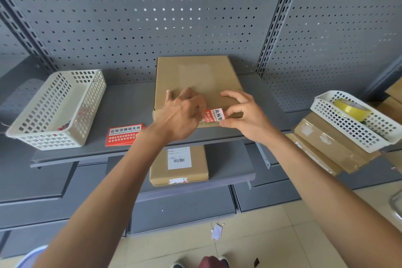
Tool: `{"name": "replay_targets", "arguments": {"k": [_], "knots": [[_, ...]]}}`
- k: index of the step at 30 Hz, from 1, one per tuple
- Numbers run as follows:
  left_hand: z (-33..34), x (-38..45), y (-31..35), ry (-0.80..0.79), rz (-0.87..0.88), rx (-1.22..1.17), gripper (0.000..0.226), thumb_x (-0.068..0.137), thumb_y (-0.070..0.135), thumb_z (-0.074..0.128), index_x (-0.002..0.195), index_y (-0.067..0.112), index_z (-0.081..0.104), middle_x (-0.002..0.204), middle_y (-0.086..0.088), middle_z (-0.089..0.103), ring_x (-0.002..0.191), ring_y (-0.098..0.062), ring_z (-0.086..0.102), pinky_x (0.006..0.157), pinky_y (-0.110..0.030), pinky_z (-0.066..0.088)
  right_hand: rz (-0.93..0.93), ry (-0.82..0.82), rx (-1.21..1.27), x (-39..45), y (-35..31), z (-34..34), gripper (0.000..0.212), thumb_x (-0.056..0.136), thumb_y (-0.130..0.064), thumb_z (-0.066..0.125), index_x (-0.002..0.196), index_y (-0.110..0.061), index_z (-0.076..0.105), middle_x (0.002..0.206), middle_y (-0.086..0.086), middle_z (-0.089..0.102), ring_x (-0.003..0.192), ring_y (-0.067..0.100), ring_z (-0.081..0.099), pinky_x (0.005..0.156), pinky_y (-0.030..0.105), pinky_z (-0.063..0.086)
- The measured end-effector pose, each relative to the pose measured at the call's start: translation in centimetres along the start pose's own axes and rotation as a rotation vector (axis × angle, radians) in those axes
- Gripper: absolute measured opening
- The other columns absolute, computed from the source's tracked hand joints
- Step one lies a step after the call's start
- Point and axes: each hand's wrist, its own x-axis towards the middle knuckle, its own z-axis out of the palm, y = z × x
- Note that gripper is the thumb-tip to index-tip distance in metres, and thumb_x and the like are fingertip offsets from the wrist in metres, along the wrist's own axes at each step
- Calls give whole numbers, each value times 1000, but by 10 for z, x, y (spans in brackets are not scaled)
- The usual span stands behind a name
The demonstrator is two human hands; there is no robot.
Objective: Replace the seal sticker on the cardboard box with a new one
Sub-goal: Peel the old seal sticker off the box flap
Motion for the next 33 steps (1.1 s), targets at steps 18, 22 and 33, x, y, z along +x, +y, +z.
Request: {"name": "replay_targets", "arguments": {"k": [18,22,33], "knots": [[-3,-2,5,190,-181,-451,16,93,16,59,82,25,63,77,5,70,70,-9,56,76,-33,38,135,192,332,4,-24,-3,5,87,-12,78,86,-16,74,105,-6,77,109,3,66,97,22,45],[-3,1,7,206,-249,-540,20,102,31,51,81,33,53,77,8,68,76,-19,52,83,-41,41,134,287,435,12,-38,3,13,89,-4,73,91,-16,73,92,3,78,82,6,71,78,20,55],[-20,2,3,338,-389,-788,18,100,20,60,83,24,66,76,13,68,62,4,55,59,-15,40,96,371,438,27,-76,1,16,90,-11,74,96,-25,76,91,-2,79,85,8,73,79,21,55]]}}
